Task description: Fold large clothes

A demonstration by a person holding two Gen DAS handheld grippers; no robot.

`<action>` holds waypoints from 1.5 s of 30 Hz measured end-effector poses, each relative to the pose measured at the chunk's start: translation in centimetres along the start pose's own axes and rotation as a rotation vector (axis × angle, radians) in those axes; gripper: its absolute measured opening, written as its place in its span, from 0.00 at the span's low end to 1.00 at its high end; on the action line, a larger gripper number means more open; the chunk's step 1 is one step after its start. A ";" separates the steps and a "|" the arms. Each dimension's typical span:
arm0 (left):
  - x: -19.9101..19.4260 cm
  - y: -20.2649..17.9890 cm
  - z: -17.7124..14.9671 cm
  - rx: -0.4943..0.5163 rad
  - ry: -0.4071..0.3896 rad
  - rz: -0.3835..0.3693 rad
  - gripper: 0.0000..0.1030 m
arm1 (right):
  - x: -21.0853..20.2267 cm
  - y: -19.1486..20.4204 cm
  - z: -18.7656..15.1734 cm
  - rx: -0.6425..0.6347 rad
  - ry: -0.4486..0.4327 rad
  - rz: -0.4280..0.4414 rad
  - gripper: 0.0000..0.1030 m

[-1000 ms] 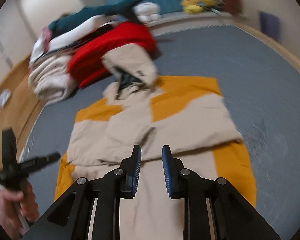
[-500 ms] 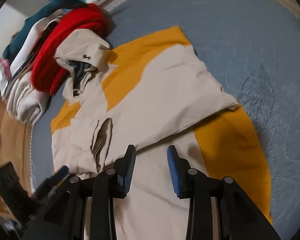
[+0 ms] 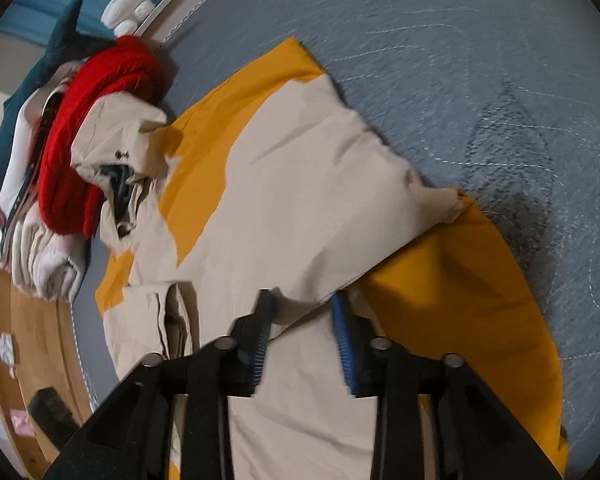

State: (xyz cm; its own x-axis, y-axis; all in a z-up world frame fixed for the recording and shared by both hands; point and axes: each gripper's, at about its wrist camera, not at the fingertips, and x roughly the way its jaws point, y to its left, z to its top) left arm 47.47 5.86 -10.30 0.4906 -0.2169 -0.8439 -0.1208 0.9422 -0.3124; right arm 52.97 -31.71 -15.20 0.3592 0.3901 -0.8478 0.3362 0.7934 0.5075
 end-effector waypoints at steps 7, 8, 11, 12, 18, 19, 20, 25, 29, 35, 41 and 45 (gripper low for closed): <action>0.0 -5.9 -1.4 0.248 0.021 -0.125 0.48 | -0.8 0.1 -0.1 0.007 -0.035 -0.033 0.07; 0.9 -6.8 -2.1 0.283 0.022 -0.095 0.52 | -0.7 0.0 -0.1 0.007 -0.034 -0.036 0.08; 3.6 -8.4 -3.9 0.350 0.065 -0.034 0.53 | -0.3 -0.4 -0.2 0.030 -0.019 -0.032 0.08; 4.5 -8.6 -4.3 0.351 0.076 -0.019 0.54 | -0.2 -0.6 -0.3 0.038 -0.014 -0.031 0.08; 6.4 -8.9 -5.1 0.346 0.056 0.060 0.44 | -0.4 -0.4 -0.5 0.015 -0.018 -0.028 0.03; 6.2 -8.7 -4.9 0.333 0.049 0.070 0.38 | -0.4 -0.3 -0.5 0.013 -0.017 -0.024 0.02; 6.1 -8.4 -4.7 0.315 0.050 0.060 0.22 | -0.5 -0.2 -0.5 0.011 -0.017 -0.021 0.02; 0.7 -3.9 -1.6 0.090 -0.048 0.043 0.06 | -1.0 0.3 -0.6 0.002 -0.029 -0.010 0.01; -4.5 2.0 0.4 -0.123 -0.132 0.037 0.03 | -1.1 0.2 -0.6 0.017 -0.035 -0.011 0.01; -3.9 13.2 1.0 -0.590 -0.041 -0.187 0.21 | -0.5 0.3 -1.1 0.004 -0.013 -0.038 0.01; -2.8 17.3 0.6 -0.751 -0.034 -0.220 0.44 | 0.0 -0.6 -1.2 0.045 -0.001 -0.082 0.03; -1.2 17.4 0.2 -0.731 0.005 -0.189 0.40 | 0.0 -0.8 -0.8 0.039 -0.009 -0.060 0.03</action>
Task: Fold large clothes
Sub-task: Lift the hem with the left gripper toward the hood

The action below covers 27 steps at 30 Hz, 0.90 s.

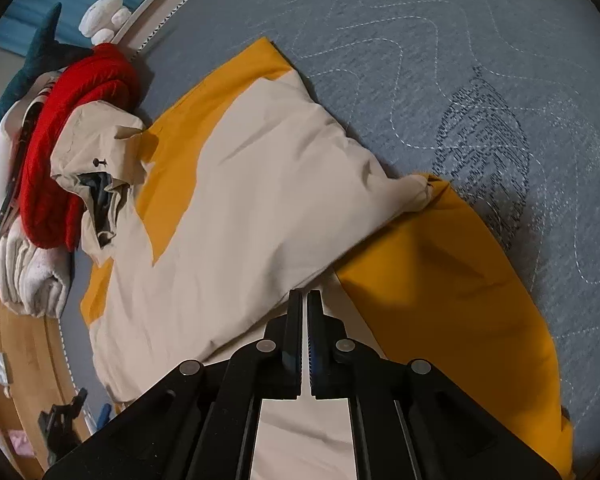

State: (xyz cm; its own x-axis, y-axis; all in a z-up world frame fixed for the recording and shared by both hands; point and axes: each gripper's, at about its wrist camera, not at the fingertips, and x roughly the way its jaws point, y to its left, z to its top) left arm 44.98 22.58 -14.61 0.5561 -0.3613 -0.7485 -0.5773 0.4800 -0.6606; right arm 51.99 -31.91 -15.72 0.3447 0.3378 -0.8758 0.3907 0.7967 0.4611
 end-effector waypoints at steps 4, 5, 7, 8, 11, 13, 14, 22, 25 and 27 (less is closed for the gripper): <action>1.8 0.0 -0.4 0.081 0.018 0.105 0.10 | 0.1 -0.3 0.3 0.008 0.001 0.012 0.02; 2.0 -0.1 -0.5 0.098 0.019 0.107 0.07 | 0.1 -0.4 0.3 0.010 -0.002 0.010 0.02; 1.6 -1.0 -0.8 0.152 0.007 0.124 0.05 | 0.1 -0.5 0.4 0.013 -0.009 0.007 0.01; 1.3 -1.5 -0.7 0.177 0.001 0.131 0.05 | 0.2 -0.6 0.4 0.015 -0.010 0.005 0.01; -0.9 -2.7 -0.5 0.223 -0.063 0.136 0.04 | 0.2 -1.1 0.5 0.042 -0.016 -0.009 0.00; -1.8 -3.1 -0.3 0.248 -0.087 0.144 0.04 | 0.1 -1.7 0.5 0.074 -0.011 -0.030 0.00; -1.5 -3.3 -0.1 0.252 -0.079 0.152 0.06 | 0.1 -1.9 0.4 0.088 -0.004 -0.050 0.00; -2.0 -3.0 0.6 0.276 -0.046 0.232 0.14 | -5.2 0.9 -1.0 0.013 -0.280 -0.157 0.10; -1.9 -3.8 0.1 0.335 -0.044 0.197 0.15 | -4.2 3.0 0.4 -0.101 -0.267 0.010 0.23; -0.5 -3.8 -0.1 0.346 -0.009 0.184 0.16 | -2.6 2.8 1.3 -0.097 -0.198 0.108 0.30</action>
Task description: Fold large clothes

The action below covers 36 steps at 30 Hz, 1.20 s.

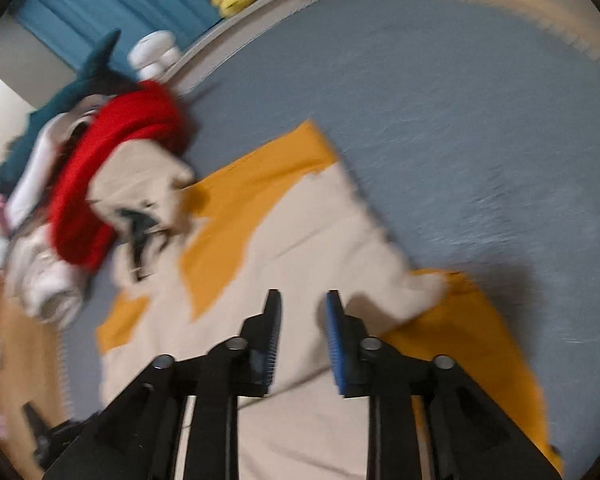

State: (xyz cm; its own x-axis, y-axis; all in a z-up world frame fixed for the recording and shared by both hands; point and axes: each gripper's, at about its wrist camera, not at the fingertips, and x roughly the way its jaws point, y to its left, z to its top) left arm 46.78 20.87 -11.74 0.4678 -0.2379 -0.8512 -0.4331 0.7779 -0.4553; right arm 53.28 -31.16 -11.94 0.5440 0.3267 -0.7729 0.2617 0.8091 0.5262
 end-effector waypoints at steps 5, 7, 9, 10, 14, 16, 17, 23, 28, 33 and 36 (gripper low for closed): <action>3.8 1.6 -1.0 -0.023 0.127 0.045 0.20 | 3.8 -4.0 0.4 0.086 0.116 -0.118 0.28; 3.5 1.4 -1.0 -0.020 0.125 0.041 0.20 | 4.3 -5.3 0.3 0.145 0.137 -0.122 0.26; 2.9 0.4 -0.8 0.018 0.110 0.018 0.21 | 4.0 -5.0 0.5 0.145 0.142 -0.132 0.26; 2.5 -0.2 -0.6 0.046 0.098 0.007 0.22 | 3.6 -4.4 0.6 0.120 0.131 -0.157 0.27; 2.8 -0.2 -0.5 0.066 0.085 0.053 0.22 | 1.3 -0.7 0.6 -0.018 0.032 -0.163 0.29; 4.4 0.9 -0.9 0.037 0.126 0.099 0.22 | 1.7 0.4 0.9 -0.082 0.037 -0.118 0.30; 4.6 1.3 -1.1 0.031 0.135 0.110 0.22 | 2.2 0.6 0.8 -0.097 0.051 -0.106 0.32; 3.2 -0.7 -1.6 0.120 0.092 0.141 0.22 | 5.6 -2.1 -0.5 -0.036 0.205 -0.185 0.33; 2.6 -0.7 -1.7 0.138 0.065 0.164 0.22 | 3.4 0.5 0.1 -0.156 0.110 -0.199 0.33; 0.8 -1.1 -1.4 0.137 0.023 0.175 0.22 | 3.9 -0.4 -0.4 -0.115 0.158 -0.256 0.34; -1.5 -2.7 -1.1 0.201 -0.058 0.190 0.22 | 1.7 0.6 -0.2 -0.172 0.094 -0.277 0.34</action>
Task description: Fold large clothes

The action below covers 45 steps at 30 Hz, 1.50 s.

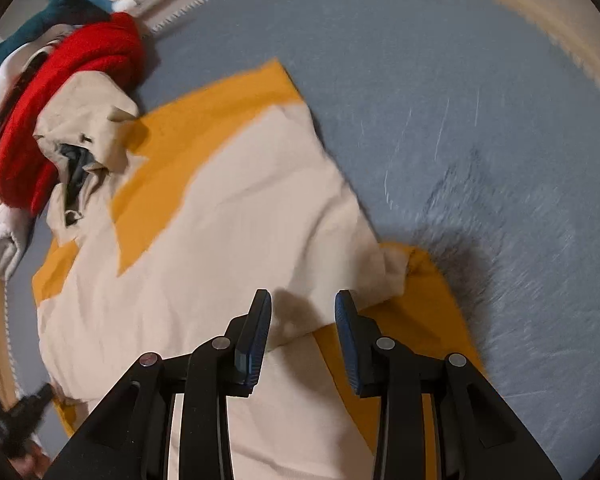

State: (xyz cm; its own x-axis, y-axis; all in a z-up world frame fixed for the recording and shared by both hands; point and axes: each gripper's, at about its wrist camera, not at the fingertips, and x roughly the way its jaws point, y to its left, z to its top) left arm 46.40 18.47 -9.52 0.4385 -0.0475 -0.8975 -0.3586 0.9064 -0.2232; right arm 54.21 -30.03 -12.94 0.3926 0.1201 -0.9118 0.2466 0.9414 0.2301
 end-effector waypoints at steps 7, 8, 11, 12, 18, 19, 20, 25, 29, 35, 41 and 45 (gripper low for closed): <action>-3.4 -3.1 0.1 0.112 -0.148 0.001 0.23 | -7.8 5.4 -1.3 -0.294 -0.217 -0.012 0.34; -3.5 -3.6 0.0 0.130 -0.157 -0.003 0.23 | -8.4 6.0 -1.6 -0.323 -0.231 -0.016 0.35; -3.9 -5.1 -0.6 0.191 -0.177 -0.010 0.23 | -10.0 7.4 -2.4 -0.381 -0.270 -0.041 0.35; -4.0 -5.4 -0.8 0.208 -0.182 -0.015 0.23 | -10.4 7.7 -2.6 -0.395 -0.275 -0.040 0.35; -4.7 -7.1 -1.6 0.289 -0.204 -0.026 0.23 | -11.9 7.4 -2.9 -0.404 -0.261 -0.047 0.35; -4.8 -7.3 -1.5 0.296 -0.207 -0.024 0.23 | -11.8 7.5 -2.9 -0.406 -0.260 -0.048 0.35; -4.8 -7.4 -1.5 0.299 -0.208 -0.025 0.23 | -11.9 7.4 -2.9 -0.410 -0.260 -0.050 0.35; -5.6 -7.9 -0.9 0.310 -0.234 -0.028 0.21 | -12.2 7.3 -2.8 -0.436 -0.256 -0.068 0.35; -6.7 -8.0 0.5 0.315 -0.261 -0.015 0.19 | -12.2 7.1 -2.4 -0.427 -0.242 -0.071 0.35; -6.5 -8.6 5.2 0.294 -0.252 -0.013 0.15 | -11.8 7.5 -2.3 -0.431 -0.223 -0.071 0.35; -4.0 -10.4 11.1 0.314 -0.224 -0.006 0.13 | -11.1 8.0 -2.3 -0.429 -0.192 -0.053 0.35; -1.7 -11.7 15.2 0.306 -0.198 -0.023 0.12 | -10.5 8.4 -2.4 -0.420 -0.168 -0.034 0.35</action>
State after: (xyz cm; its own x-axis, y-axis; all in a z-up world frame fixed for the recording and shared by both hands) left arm 62.43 14.29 0.43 0.6055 -0.0147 -0.7957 -0.0964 0.9911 -0.0917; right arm 50.04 -22.66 -2.24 0.5375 0.0671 -0.8406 -0.1053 0.9944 0.0120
